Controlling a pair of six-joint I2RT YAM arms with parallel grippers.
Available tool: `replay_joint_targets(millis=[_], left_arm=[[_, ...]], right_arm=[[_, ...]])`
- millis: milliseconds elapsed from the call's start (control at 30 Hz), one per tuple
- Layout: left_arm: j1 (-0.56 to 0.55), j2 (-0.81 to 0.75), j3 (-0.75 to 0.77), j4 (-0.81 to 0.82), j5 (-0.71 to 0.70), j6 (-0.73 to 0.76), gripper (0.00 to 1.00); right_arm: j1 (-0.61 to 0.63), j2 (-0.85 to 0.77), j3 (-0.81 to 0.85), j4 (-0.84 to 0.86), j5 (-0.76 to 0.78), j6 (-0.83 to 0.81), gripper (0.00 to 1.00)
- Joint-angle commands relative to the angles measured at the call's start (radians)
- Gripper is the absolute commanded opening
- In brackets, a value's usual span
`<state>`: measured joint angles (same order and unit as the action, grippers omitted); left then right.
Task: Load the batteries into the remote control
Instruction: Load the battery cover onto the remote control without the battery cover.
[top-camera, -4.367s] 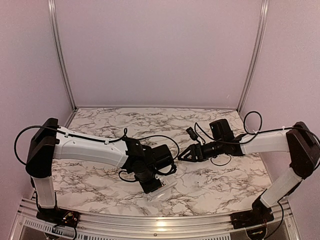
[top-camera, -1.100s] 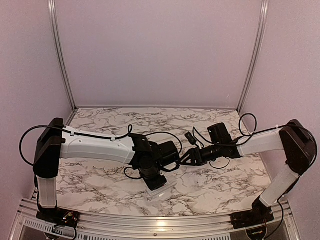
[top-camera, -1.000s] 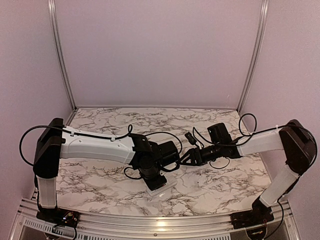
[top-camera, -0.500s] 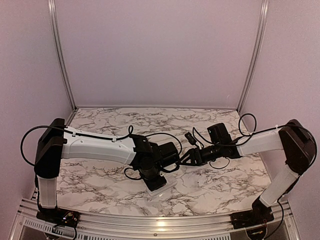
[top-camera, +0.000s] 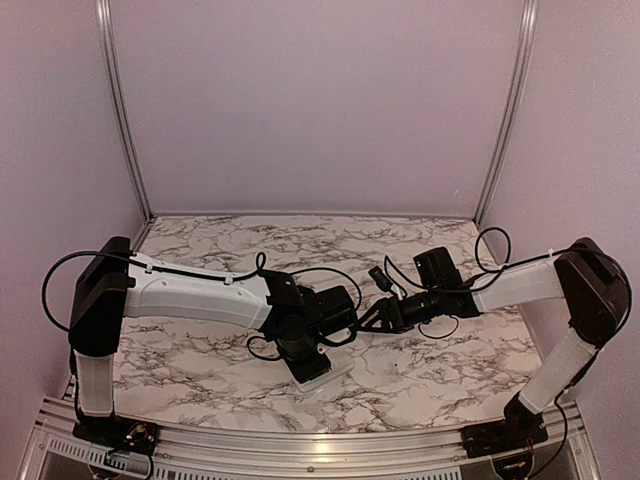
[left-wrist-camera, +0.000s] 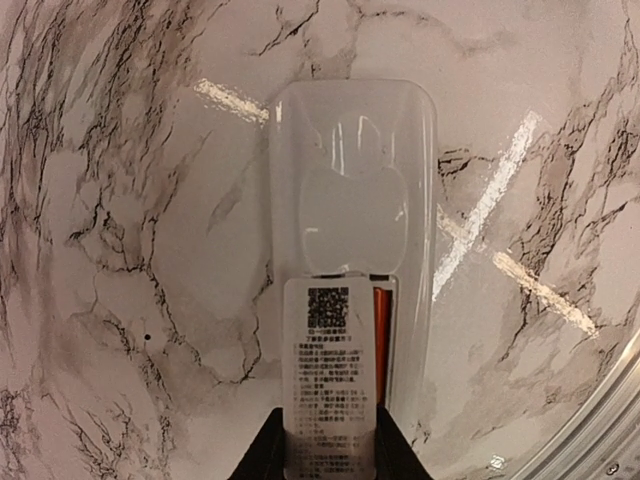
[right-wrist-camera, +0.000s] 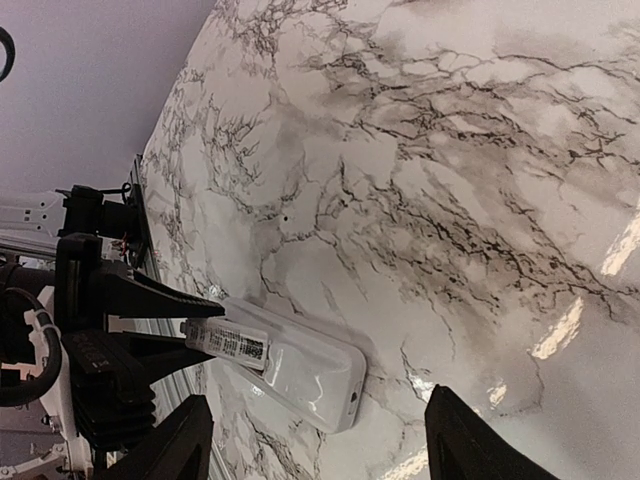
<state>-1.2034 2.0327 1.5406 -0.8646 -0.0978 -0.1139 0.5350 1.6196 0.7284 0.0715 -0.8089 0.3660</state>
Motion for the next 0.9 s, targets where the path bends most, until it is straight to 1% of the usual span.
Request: replay_joint_targets(millis=[0, 600, 867], left_arm=[[0.004, 0.032, -0.003, 0.001, 0.019, 0.018, 0.15], [-0.003, 0.011, -0.016, -0.001, 0.061, 0.015, 0.15], [-0.005, 0.01, -0.022, -0.003, 0.046, -0.001, 0.15]], right_arm=[[-0.007, 0.015, 0.012, 0.012, -0.013, -0.01, 0.71], [-0.007, 0.023, 0.01, 0.017, -0.015, -0.011, 0.71], [-0.007, 0.027, 0.012, 0.019, -0.018, -0.011, 0.71]])
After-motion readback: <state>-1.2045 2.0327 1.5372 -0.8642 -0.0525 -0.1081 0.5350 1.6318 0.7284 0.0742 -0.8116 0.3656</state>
